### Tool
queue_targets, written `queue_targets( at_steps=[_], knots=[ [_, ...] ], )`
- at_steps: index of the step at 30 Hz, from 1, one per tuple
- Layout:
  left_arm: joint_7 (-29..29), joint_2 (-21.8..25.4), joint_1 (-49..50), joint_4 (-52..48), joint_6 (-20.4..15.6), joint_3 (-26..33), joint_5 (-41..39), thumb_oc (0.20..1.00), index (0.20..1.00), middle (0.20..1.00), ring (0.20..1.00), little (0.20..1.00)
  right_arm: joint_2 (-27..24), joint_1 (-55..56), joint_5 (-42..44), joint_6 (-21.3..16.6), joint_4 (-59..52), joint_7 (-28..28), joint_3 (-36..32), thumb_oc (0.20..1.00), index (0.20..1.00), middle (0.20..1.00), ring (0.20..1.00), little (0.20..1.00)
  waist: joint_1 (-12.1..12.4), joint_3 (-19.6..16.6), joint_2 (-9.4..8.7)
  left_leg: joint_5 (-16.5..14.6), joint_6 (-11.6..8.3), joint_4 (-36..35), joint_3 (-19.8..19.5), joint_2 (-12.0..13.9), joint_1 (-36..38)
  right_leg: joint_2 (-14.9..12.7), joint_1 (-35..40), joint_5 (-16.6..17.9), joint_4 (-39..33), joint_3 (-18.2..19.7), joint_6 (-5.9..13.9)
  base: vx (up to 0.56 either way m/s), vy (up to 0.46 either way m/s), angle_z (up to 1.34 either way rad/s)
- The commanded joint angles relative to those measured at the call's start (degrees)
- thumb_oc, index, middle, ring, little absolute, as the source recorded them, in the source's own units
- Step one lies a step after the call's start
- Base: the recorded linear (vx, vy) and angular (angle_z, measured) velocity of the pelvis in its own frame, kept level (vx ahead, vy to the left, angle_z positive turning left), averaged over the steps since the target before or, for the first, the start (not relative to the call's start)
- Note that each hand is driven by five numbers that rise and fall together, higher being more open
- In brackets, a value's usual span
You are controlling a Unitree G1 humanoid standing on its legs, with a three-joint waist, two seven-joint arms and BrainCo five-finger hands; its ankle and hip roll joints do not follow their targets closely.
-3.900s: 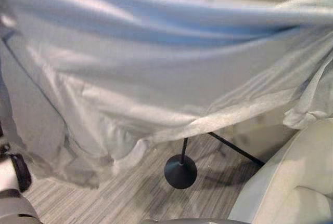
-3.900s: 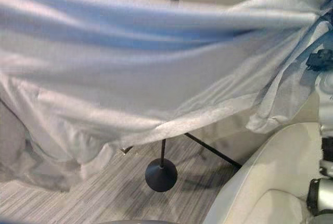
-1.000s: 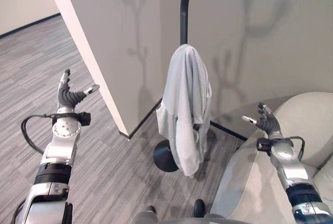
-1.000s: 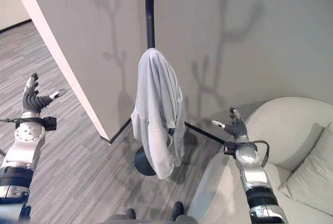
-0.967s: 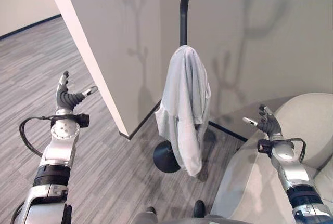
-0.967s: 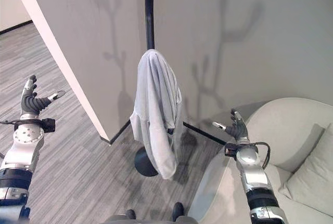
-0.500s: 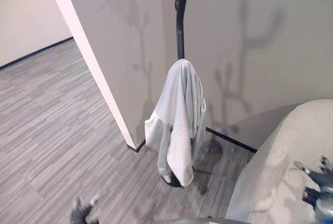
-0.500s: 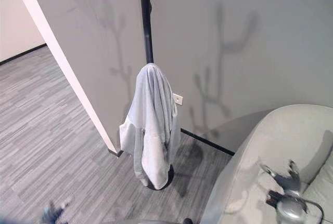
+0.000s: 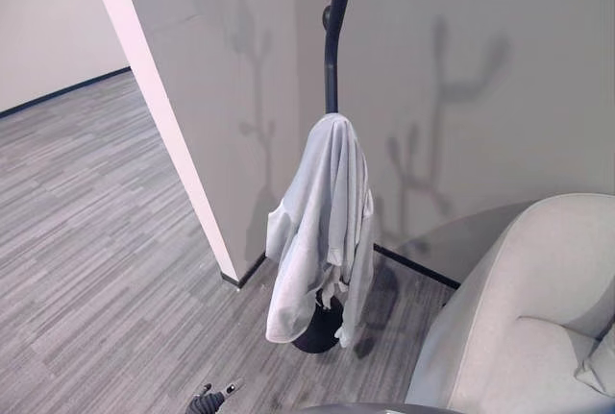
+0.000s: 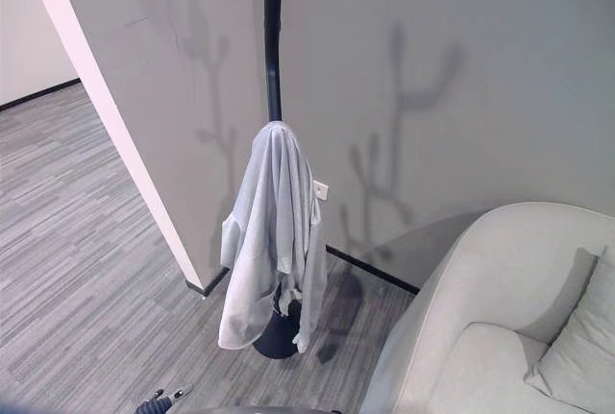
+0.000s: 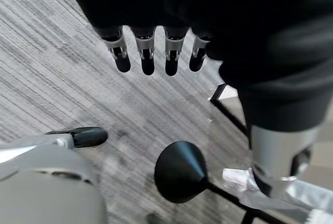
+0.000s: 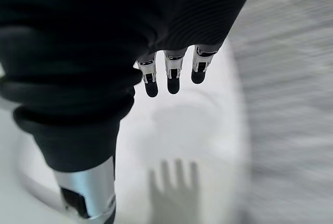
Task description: Hang the clothes on the sofa on the clothes rack.
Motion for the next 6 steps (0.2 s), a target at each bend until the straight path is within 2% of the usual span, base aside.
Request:
queue_targets(
  at_steps=[1, 6],
  knots=[
    [0.1, 0.2, -3.0, -1.0, -1.7, -0.5, 2.4, 1.0, 1.0, 1.0, 1.0, 1.0, -1.2, -4.4, 1.3, -1.6, 0.7, 2.3, 0.9, 1.0, 1.0, 1.0, 1.0, 1.0, 0.5, 2.1, 4.01, -0.1, -1.55, 0.4, -3.5, 2.7, 0.0, -1.6, 2.2, 3.1, 0.8, -1.9, -0.67, 0.0, -0.014, -0.05],
    [-1.0, 0.7, -3.2, -1.7, -2.0, -1.8, 1.6, 1.0, 1.0, 1.0, 1.0, 1.0, 2.7, -4.1, 0.9, -1.3, 0.5, 4.2, 3.1, 1.0, 1.0, 1.0, 1.0, 1.0, 0.3, 1.6, 4.59, 0.0, -1.64, 0.4, -3.4, 2.7, 0.1, -1.7, 2.2, 3.1, 0.7, -2.0, -0.83, 0.0, -0.001, 0.02]
  ],
)
